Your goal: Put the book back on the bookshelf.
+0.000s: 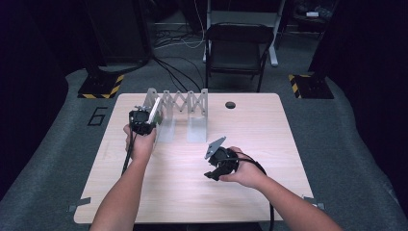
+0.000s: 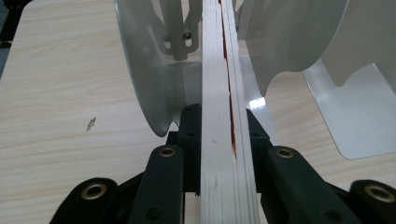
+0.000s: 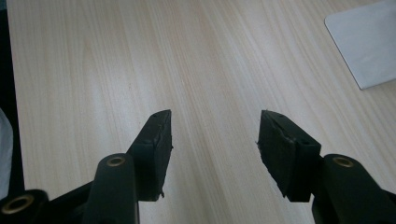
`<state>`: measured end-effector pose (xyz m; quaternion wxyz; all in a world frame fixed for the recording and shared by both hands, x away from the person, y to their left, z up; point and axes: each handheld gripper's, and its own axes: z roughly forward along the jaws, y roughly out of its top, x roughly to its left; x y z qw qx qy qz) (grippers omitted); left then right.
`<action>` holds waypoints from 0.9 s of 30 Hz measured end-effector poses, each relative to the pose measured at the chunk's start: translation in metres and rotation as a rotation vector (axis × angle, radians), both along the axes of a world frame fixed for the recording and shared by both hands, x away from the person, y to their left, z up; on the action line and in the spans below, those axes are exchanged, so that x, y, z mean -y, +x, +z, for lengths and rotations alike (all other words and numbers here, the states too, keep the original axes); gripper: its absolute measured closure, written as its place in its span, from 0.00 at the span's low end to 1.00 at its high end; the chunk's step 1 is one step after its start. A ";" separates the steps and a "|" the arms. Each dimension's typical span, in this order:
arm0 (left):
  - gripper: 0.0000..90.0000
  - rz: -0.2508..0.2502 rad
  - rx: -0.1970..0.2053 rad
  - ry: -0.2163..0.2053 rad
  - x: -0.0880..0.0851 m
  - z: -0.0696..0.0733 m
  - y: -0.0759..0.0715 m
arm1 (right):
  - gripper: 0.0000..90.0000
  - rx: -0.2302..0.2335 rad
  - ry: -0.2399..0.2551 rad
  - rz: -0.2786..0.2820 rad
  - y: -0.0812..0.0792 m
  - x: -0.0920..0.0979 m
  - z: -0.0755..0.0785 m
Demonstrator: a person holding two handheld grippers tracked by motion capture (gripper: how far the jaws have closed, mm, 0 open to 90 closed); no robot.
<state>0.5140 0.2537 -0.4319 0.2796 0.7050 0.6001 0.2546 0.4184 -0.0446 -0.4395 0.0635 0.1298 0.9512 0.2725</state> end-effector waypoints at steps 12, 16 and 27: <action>0.80 -0.014 -0.025 0.000 -0.001 0.001 0.000 | 0.50 0.003 0.002 0.002 0.000 0.001 -0.001; 0.78 -0.017 -0.030 0.005 -0.001 0.001 -0.001 | 0.50 -0.004 0.003 -0.004 -0.001 0.001 -0.003; 0.64 -0.034 -0.011 -0.014 -0.003 0.008 -0.005 | 0.49 -0.001 0.001 -0.010 0.000 0.003 -0.004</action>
